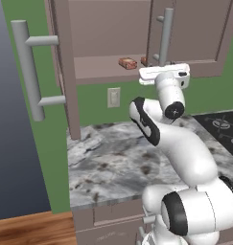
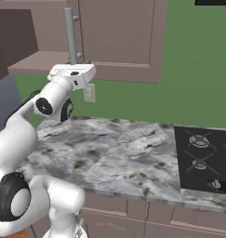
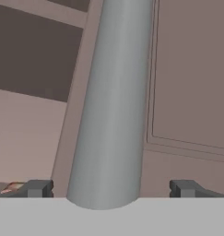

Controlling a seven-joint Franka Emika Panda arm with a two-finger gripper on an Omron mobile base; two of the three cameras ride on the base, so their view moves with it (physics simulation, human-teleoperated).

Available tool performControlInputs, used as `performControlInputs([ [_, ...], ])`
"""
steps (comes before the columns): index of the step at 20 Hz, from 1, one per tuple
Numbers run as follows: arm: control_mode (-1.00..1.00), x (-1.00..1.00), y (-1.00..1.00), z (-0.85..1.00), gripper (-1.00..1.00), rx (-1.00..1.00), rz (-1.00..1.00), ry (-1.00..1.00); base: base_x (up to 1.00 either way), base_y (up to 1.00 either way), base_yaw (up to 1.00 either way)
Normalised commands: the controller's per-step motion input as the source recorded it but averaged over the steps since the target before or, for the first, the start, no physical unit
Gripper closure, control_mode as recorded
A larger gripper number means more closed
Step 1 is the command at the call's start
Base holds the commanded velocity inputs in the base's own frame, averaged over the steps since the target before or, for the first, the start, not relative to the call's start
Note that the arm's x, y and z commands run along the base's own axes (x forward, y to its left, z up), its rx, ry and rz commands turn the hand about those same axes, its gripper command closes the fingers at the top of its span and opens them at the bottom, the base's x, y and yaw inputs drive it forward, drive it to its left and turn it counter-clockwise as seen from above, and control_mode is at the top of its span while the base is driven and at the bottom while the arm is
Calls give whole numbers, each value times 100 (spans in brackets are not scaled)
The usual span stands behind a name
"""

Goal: Pick up the bar soap and bar soap from the sink, and place them back in the cabinet, and close the cabinet doors.

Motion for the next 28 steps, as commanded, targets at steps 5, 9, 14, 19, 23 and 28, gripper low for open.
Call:
performControlInputs([
  [5, -100, 56, 0, 0, -100, 0, 0, 9, 0, 0, 0],
  [9, -100, 69, 0, 0, -100, 0, 0, 8, 0, 0, 0],
  [14, -100, 58, 0, 0, -100, 0, 0, 5, 0, 0, 0],
  [19, -100, -4, 3, 0, -100, 0, 0, 0, 0, 0, 0],
  [23, -100, -41, 17, 0, -100, 0, 0, 0, 0, 0, 0],
  [28, -100, -51, 20, 2, -100, 0, 0, 0, 0, 0, 0],
])
